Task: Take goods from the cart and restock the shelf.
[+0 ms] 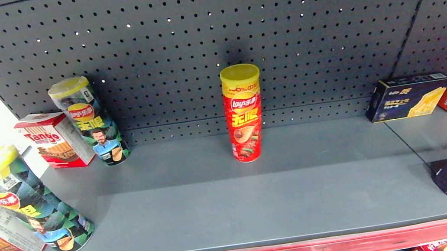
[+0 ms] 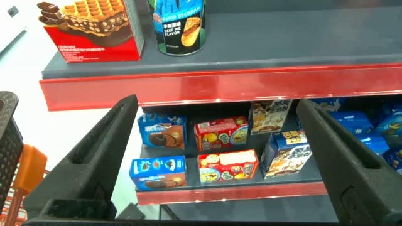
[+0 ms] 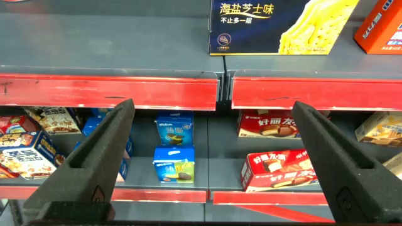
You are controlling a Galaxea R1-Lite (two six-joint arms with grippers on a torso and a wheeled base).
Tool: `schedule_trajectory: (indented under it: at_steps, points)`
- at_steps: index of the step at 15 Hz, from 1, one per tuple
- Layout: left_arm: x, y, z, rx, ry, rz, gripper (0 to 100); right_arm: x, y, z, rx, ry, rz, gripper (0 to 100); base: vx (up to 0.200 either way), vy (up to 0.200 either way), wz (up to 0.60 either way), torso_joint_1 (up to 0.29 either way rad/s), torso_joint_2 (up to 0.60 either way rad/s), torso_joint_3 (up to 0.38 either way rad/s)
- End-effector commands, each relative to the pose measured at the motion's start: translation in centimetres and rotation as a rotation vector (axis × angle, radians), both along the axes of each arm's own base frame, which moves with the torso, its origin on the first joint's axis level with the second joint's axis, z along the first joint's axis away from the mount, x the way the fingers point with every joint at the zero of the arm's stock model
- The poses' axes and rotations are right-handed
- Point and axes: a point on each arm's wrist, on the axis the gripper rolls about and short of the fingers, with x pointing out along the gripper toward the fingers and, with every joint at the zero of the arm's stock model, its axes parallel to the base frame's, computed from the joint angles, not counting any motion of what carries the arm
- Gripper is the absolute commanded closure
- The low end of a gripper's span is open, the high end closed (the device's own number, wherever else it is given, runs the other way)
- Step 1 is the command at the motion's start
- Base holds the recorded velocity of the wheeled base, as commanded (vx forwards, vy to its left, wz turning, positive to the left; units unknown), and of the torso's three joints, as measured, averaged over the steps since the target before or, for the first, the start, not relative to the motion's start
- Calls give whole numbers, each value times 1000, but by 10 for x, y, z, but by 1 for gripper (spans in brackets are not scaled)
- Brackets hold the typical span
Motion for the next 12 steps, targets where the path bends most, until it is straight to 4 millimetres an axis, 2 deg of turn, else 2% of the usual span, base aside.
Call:
schedule_trajectory:
  at_steps: [1, 8, 12]
  points:
    - [0, 0, 0, 0, 1, 0, 0, 0, 0, 0, -1, 1, 0, 0, 0, 0, 0, 0, 0, 0]
    - [0, 0, 0, 0, 1, 0, 0, 0, 0, 0, -1, 1, 2, 0, 0, 0, 0, 0, 0, 0]
    - [0, 0, 0, 0, 1, -1, 0, 0, 0, 0, -1, 1, 2, 0, 0, 0, 600, 1, 4, 0]
